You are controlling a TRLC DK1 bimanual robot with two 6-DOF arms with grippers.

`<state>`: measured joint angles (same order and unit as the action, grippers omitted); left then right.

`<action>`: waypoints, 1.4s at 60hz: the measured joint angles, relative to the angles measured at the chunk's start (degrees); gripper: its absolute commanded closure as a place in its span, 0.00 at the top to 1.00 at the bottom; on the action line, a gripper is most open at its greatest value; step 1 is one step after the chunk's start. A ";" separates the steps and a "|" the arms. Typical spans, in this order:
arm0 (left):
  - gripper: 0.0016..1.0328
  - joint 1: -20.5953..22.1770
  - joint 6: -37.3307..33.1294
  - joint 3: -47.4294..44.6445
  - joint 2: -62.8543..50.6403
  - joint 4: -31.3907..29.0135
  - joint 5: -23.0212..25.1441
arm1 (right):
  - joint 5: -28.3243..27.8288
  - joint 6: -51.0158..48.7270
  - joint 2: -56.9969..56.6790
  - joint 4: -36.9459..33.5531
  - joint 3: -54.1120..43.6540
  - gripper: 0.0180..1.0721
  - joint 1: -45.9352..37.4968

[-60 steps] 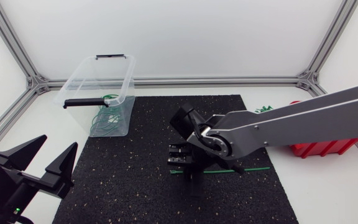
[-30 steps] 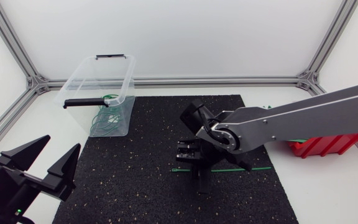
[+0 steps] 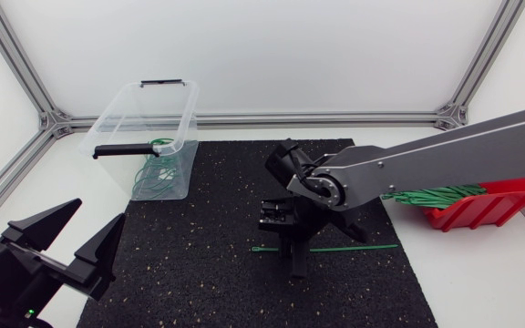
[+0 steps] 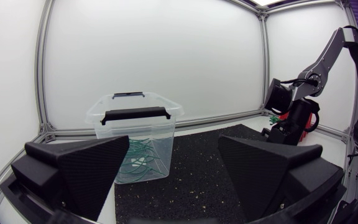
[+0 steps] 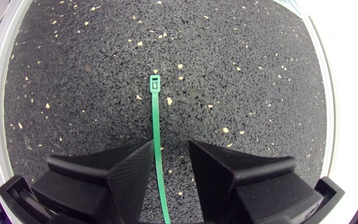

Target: Take a green cable tie from the red box, thread the tail through the head to close it, then place it in the transparent bin on the left.

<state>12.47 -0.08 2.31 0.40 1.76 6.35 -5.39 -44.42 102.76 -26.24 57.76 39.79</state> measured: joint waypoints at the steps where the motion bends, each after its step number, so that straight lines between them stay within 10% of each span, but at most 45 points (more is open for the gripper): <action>1: 0.97 0.00 0.00 0.00 0.00 0.00 0.00 | -0.20 0.00 0.04 -0.20 0.09 0.43 -0.09; 15: 0.97 1.16 0.00 0.00 0.00 0.00 0.00 | -2.56 -0.24 0.77 -1.60 0.87 0.42 -1.03; 42: 0.97 1.29 0.00 0.00 0.00 0.00 0.00 | -5.60 -0.61 1.01 -3.43 1.03 0.07 -1.55; 84: 0.97 1.60 0.02 0.00 0.00 0.00 0.00 | -5.20 -0.55 -4.63 -0.74 -5.75 0.06 1.27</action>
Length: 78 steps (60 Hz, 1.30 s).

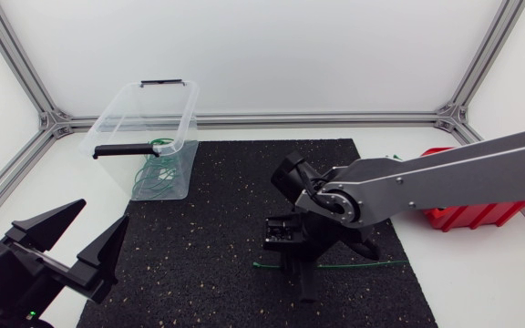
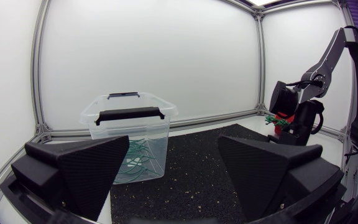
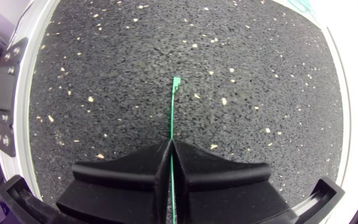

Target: Take a green cable tie from the red box, thread the tail through the head to close it, then place it in the transparent bin on the left.

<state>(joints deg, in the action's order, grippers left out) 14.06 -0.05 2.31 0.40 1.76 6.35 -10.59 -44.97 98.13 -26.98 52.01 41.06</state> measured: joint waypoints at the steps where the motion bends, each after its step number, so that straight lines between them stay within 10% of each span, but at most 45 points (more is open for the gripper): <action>1: 0.97 0.00 0.00 0.00 0.00 0.02 0.00 | 0.83 0.00 -0.09 0.68 -0.15 0.05 0.00; 26: 0.96 0.00 0.00 0.00 -0.02 0.00 0.00 | 2.67 0.24 -3.72 3.45 -1.88 0.05 -0.15; 58: 0.88 -1.79 1.60 2.21 -6.71 0.13 0.28 | -11.82 4.98 -17.68 -8.44 6.84 0.05 -9.42; 78: 0.83 -13.18 4.09 20.50 -26.93 -7.72 17.97 | -24.13 9.49 -20.55 -15.37 14.95 0.05 -14.78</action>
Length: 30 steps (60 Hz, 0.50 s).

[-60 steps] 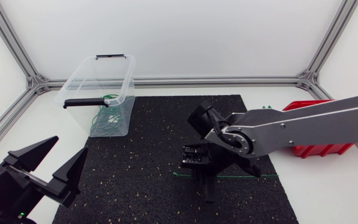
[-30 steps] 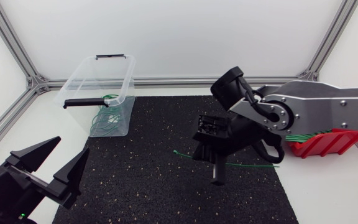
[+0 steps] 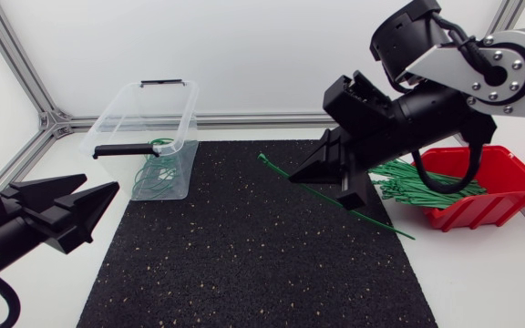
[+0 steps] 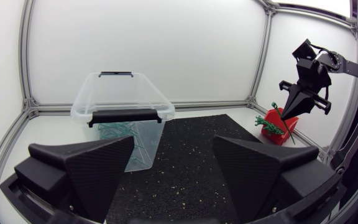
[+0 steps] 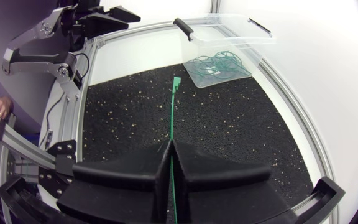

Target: Take a green cable tie from the red box, thread the tail through the head to close it, then place it in the transparent bin on the left.

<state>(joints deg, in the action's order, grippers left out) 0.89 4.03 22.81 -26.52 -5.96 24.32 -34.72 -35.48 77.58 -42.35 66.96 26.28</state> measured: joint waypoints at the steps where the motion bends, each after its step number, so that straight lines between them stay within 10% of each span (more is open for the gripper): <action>1: 0.83 -0.04 0.07 0.74 -0.76 -0.44 0.61 | -0.77 0.35 -0.04 -0.37 0.20 0.05 -0.26; 30: 0.83 5.38 -4.61 14.12 -11.50 -11.89 18.58 | -18.69 4.26 -3.15 -5.70 2.03 0.05 -5.40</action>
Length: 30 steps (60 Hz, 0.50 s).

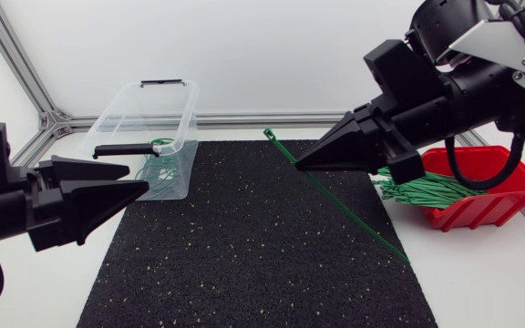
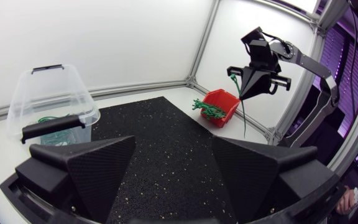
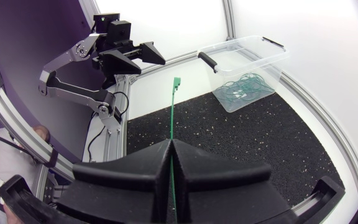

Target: Take a green cable tie from the red box, thread the tail through the head to close it, then place it in the transparent bin on the left.

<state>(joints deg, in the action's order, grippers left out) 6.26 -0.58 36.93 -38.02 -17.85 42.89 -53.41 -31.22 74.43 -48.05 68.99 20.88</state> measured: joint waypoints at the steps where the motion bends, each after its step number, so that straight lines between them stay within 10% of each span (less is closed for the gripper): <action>1: 0.83 0.61 -1.25 0.44 -0.20 -0.33 0.09 | -0.42 0.17 -0.09 -0.02 0.00 0.05 0.00; 30: 0.89 7.72 -10.21 11.52 -10.43 -6.51 9.99 | -8.92 3.76 -0.66 2.62 0.00 0.05 0.42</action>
<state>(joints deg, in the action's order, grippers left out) 13.98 -10.79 48.45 -48.45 -24.36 52.88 -62.33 -27.46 73.78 -45.43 68.99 21.30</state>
